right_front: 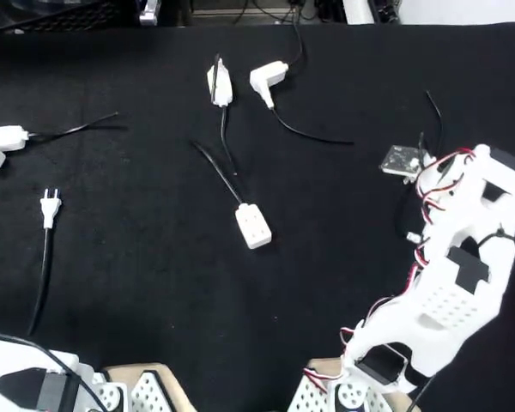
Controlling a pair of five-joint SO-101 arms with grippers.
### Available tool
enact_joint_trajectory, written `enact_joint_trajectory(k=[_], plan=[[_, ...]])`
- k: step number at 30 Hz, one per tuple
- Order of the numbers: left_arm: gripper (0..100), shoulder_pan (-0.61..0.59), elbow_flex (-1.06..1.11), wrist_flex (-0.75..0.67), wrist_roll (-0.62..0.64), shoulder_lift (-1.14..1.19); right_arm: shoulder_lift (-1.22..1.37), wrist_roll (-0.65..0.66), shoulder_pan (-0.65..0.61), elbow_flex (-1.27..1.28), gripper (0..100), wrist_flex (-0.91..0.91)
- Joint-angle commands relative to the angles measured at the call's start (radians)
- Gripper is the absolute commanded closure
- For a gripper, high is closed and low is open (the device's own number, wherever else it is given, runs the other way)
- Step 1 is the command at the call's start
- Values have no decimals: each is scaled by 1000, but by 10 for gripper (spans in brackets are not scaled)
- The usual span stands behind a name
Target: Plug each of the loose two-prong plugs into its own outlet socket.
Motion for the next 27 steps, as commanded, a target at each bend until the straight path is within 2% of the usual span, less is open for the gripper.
enact_joint_trajectory(k=[1, 8, 12, 18, 25, 27], plan=[[725, 8, -8, 8, -5, -57, -27, 9, 48, -4, 903, -9], [725, 8, -8, 8, -5, -57, -21, 9, 74, 39, 793, -12], [725, 8, -8, 8, -5, -57, -21, 9, 60, 87, 785, -20], [725, -10, -8, 8, -5, -57, -25, 9, 51, 197, 789, -164], [725, -7, -8, 8, -5, -57, -28, 9, 35, 216, 975, -196], [725, -5, -8, 8, -5, -57, -28, 9, 34, 216, 985, -196]])
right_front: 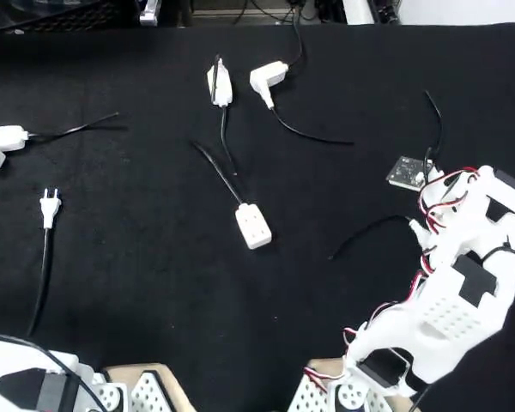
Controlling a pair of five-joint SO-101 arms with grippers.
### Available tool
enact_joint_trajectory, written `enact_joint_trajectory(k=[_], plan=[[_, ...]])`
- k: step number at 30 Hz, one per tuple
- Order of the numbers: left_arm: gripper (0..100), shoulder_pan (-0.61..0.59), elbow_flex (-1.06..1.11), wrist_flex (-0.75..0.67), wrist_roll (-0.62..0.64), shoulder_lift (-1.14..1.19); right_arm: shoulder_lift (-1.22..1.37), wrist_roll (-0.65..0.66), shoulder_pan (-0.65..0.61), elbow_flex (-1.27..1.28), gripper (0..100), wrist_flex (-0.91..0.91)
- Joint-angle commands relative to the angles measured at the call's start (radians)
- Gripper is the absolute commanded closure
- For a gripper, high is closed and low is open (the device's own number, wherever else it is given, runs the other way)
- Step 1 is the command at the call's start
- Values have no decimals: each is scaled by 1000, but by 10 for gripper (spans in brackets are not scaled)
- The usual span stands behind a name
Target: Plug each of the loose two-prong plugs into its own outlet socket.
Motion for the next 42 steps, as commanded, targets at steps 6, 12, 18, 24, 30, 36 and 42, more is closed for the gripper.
enact_joint_trajectory(k=[6, 12, 18, 24, 30, 36, 42], plan=[[725, -4, -8, 8, -5, -57, -97, 9, -18, 30, 986, 61], [724, -2, -7, 8, -5, -57, -321, 5, -143, 33, 986, 334], [722, 8, -8, 8, -68, -14, -611, -193, -345, 33, 986, 462], [722, 13, -13, 8, -68, 48, -851, -382, -660, 93, 986, 546], [722, 10, -16, 8, -68, 77, -918, -681, -1126, 206, 986, 502], [722, 4, -16, 8, -68, 77, -905, -964, -1402, 274, 986, 253], [722, 2, -12, 8, -71, 100, -639, -1048, -1452, 320, 984, 57]])
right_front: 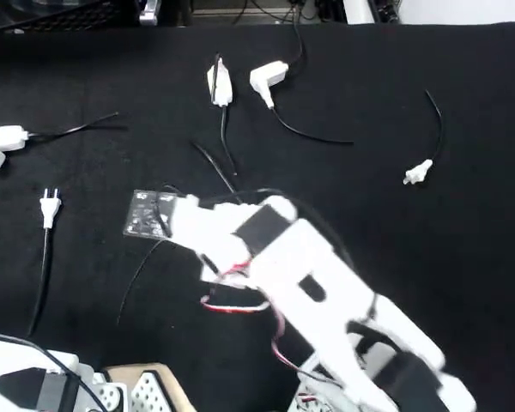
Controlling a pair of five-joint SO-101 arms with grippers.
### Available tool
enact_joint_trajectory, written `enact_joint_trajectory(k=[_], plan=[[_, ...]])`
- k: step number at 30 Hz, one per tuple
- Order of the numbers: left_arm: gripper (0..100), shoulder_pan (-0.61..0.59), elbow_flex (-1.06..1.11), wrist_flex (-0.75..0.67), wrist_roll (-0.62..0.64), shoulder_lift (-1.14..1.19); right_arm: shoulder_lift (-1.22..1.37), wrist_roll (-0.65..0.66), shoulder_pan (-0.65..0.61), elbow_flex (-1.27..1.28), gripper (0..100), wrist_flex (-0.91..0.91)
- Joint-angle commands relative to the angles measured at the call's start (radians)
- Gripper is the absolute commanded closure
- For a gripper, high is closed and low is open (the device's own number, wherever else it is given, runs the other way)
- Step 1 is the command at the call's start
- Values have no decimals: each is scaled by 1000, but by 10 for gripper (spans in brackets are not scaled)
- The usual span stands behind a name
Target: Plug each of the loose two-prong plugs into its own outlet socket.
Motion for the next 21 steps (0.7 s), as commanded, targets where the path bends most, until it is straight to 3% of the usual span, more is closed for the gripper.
enact_joint_trajectory(k=[1, 8, 16, 21], plan=[[722, 2, -16, 11, -17, 8, 185, -44, -21, -7, 984, -72], [720, 13, -18, 8, -57, 46, 475, -83, -75, -73, 983, -81], [720, 13, -18, -40, -49, 51, 490, -72, -41, -84, 982, -104], [673, 21, -53, -55, -26, 44, 489, -71, -40, -76, 903, -100]])
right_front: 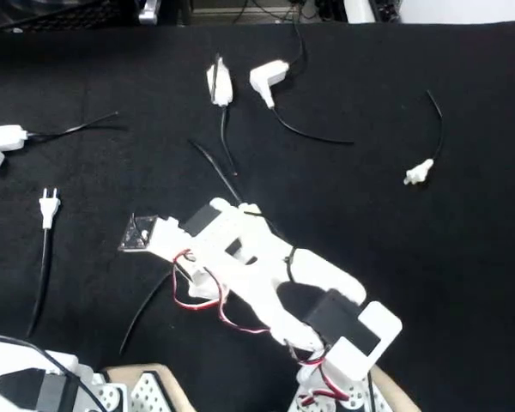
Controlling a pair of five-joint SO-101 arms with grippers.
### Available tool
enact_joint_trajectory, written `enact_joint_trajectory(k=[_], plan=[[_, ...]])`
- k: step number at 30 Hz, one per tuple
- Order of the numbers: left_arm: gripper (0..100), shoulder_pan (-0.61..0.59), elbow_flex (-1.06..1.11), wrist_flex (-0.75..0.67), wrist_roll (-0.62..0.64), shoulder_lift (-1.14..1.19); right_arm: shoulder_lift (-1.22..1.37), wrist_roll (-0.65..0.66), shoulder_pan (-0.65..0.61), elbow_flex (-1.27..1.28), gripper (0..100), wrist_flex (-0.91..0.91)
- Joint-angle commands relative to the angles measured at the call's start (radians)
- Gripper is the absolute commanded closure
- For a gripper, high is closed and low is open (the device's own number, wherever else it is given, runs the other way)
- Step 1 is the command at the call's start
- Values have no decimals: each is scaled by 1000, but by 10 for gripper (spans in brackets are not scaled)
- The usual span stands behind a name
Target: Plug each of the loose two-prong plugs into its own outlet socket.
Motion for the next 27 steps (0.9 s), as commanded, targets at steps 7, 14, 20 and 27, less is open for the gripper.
enact_joint_trajectory(k=[7, 14, 20, 27], plan=[[586, 41, -352, 54, 18, -25, -24, 0, 35, -36, 722, -9], [586, 111, -348, 54, 20, -141, -280, 0, 49, 42, 666, 40], [586, 259, -343, 57, 117, -222, -590, 8, 173, 186, 665, 37], [587, 507, -51, 57, 124, -405, -802, 3, 213, 361, 665, -78]])
